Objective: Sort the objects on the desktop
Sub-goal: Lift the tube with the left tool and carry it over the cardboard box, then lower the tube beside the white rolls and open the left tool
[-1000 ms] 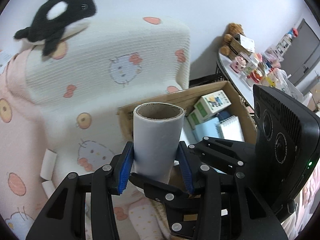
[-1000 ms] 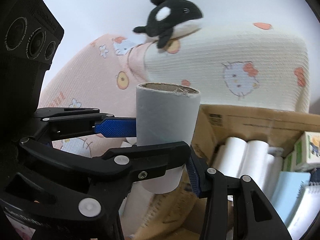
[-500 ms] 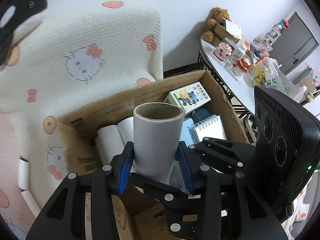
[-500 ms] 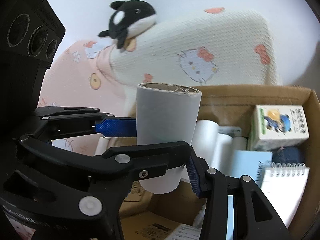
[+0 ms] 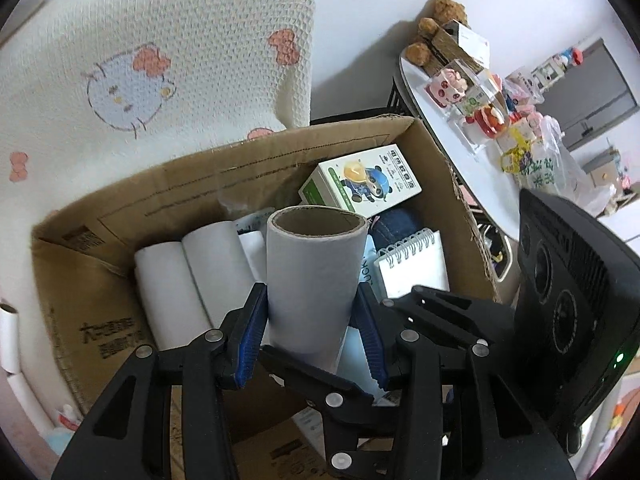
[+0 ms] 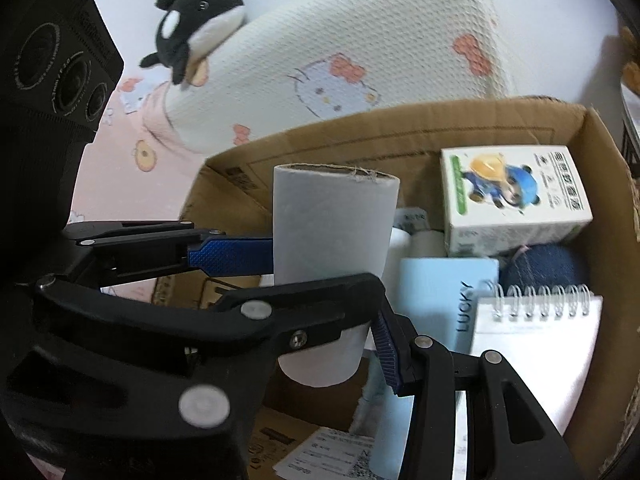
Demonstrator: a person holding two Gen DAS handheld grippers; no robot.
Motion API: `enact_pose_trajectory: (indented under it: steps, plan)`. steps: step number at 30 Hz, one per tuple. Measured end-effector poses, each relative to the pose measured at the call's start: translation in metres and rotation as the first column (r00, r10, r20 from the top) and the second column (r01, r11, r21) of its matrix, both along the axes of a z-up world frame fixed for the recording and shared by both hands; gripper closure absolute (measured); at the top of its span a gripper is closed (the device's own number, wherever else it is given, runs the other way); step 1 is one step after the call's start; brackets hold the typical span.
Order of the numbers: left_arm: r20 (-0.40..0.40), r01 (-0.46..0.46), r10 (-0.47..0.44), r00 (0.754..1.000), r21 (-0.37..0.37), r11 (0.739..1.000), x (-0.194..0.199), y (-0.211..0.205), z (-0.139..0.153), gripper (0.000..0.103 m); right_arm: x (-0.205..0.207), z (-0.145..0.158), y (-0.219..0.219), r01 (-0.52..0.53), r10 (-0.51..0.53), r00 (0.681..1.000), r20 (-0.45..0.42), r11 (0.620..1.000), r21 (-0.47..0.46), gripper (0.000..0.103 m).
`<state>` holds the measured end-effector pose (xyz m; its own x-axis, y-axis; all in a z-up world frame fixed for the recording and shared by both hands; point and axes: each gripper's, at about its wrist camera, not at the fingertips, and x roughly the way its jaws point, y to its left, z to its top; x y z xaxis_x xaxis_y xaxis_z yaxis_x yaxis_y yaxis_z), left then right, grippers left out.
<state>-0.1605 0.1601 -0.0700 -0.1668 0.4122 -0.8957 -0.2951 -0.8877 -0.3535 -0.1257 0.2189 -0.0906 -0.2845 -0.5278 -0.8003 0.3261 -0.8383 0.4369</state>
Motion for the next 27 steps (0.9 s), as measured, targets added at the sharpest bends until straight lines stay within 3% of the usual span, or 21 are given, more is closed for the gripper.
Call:
enact_pose_trajectory:
  steps: [7, 15, 27]
  plan:
    - [0.027, -0.051, 0.050, 0.998, 0.025, 0.998, -0.012, -0.002, -0.015, 0.055, 0.001, -0.008, 0.003, -0.011, 0.011, 1.000, 0.016, 0.999, 0.049, 0.060]
    - [0.041, -0.053, 0.052, 0.998, 0.024, 0.998, -0.019, -0.001, -0.022, 0.056, -0.005, -0.014, 0.012, -0.008, 0.008, 0.998, 0.063, 1.000, -0.004, 0.060]
    - [0.078, -0.084, 0.078, 0.994, 0.068, 0.994, -0.023, -0.007, -0.028, 0.056, -0.008, -0.016, 0.016, -0.024, 0.024, 0.995, 0.100, 1.000, -0.005, 0.060]
